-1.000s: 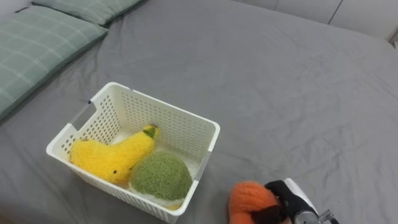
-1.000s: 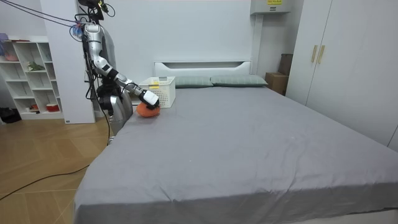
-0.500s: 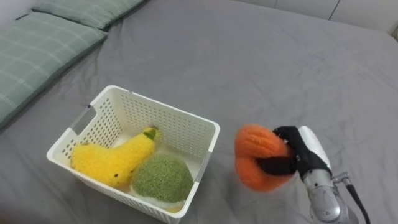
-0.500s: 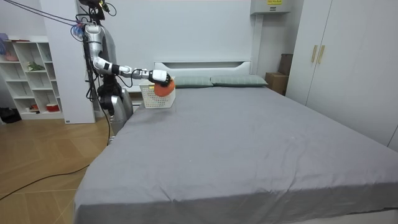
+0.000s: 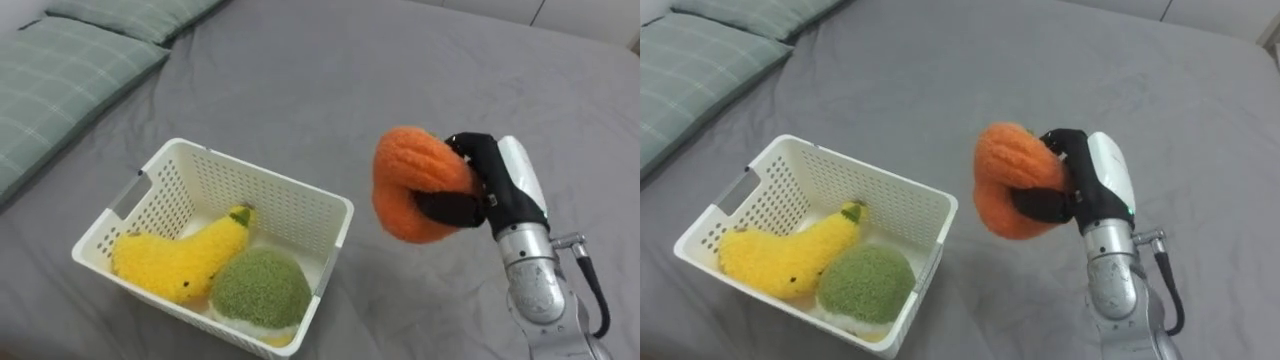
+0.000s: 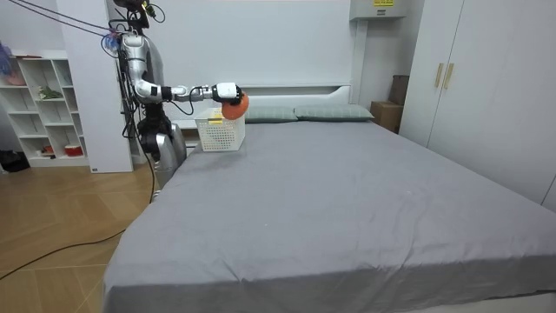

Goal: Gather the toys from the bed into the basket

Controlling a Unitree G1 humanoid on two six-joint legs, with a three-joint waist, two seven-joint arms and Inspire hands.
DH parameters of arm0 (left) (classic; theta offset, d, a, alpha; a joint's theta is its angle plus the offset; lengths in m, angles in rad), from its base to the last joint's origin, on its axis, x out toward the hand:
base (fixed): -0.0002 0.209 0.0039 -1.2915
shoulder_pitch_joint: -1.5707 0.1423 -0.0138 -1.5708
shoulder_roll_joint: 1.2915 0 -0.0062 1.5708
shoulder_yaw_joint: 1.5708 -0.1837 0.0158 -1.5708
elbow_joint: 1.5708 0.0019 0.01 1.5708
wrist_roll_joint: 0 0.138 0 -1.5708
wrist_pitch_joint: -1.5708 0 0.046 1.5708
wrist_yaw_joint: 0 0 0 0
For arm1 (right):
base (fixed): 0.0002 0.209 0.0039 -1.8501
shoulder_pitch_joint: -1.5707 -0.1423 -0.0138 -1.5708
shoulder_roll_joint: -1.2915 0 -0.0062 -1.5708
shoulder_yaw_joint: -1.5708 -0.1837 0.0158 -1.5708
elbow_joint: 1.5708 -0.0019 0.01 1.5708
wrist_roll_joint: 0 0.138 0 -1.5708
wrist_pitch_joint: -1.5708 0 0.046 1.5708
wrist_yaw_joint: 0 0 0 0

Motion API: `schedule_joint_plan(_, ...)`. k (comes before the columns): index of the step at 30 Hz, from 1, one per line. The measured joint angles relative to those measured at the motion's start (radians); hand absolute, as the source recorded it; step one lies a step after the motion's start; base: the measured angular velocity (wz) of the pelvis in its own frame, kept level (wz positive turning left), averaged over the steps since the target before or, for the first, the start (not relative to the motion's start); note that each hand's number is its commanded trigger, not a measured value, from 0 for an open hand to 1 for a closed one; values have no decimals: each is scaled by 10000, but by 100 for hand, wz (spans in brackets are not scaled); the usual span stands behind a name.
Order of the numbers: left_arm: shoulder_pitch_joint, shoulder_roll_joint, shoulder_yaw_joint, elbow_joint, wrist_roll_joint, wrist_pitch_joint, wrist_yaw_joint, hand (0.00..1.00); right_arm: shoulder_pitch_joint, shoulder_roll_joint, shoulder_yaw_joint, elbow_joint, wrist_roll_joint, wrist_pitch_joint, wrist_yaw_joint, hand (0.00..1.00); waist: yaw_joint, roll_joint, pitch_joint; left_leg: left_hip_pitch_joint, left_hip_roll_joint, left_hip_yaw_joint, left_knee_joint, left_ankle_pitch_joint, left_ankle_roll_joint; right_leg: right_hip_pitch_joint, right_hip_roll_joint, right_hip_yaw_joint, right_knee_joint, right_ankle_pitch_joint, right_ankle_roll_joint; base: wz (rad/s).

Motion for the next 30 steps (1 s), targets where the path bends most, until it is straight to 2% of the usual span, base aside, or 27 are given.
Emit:
schedule_joint_plan(7, 77, 3, 2, 253, 1, 5, 58, 0, -378, -4, 77, -179, 703, 4, -66, 100, 188, -89, -31, -19, -1, -14, 41, 0, 1, 4, -5, -19, 5, 2, 1, 0)
schedule_joint_plan(13, -114, 4, -1, 389, 6, 7, -62, 0, -903, -6, 256, -1183, 695, 56, -136, 100, 324, -132, -53, -151, 5, -12, 50, 28, 0, -141, -1, -23, 23, 12, -15, 0)
schedule_joint_plan(17, -139, -3, -1, 478, 12, 67, -172, 0, -1152, -3, 616, -1640, 677, 59, -160, 100, 354, -171, -30, -151, 5, -20, 53, 28, 0, -141, -3, -40, 12, 12, -14, 0)
schedule_joint_plan(18, -165, -1, 1, 479, 15, 75, -243, 0, -1207, -3, 685, -1663, 674, 60, -129, 100, 431, -143, 0, -157, 4, -30, 35, 28, 1, -144, -4, -43, 10, 12, -14, 0)
schedule_joint_plan(22, -334, -5, -6, 460, 1, 117, -278, 0, -1500, 91, 990, -1672, 613, 193, 146, 100, 567, -137, 6, -259, 3, -59, 67, 27, 0, -218, 0, -50, 16, 13, -15, 1)
schedule_joint_plan(27, -528, 12, -119, 460, 0, 144, -282, 0, -2114, 223, 1896, -1674, 635, 348, 470, 100, 652, -120, 16, -334, -4, -128, 90, 29, -1, -251, -15, -233, 17, 14, -17, 5)
schedule_joint_plan(30, -572, 14, -119, 460, -2, 155, -303, 0, -2272, 224, 2048, -1680, 680, 367, 606, 100, 808, -118, 18, -335, -6, -150, 99, 30, 0, -251, -18, -302, 12, 13, -16, 2)
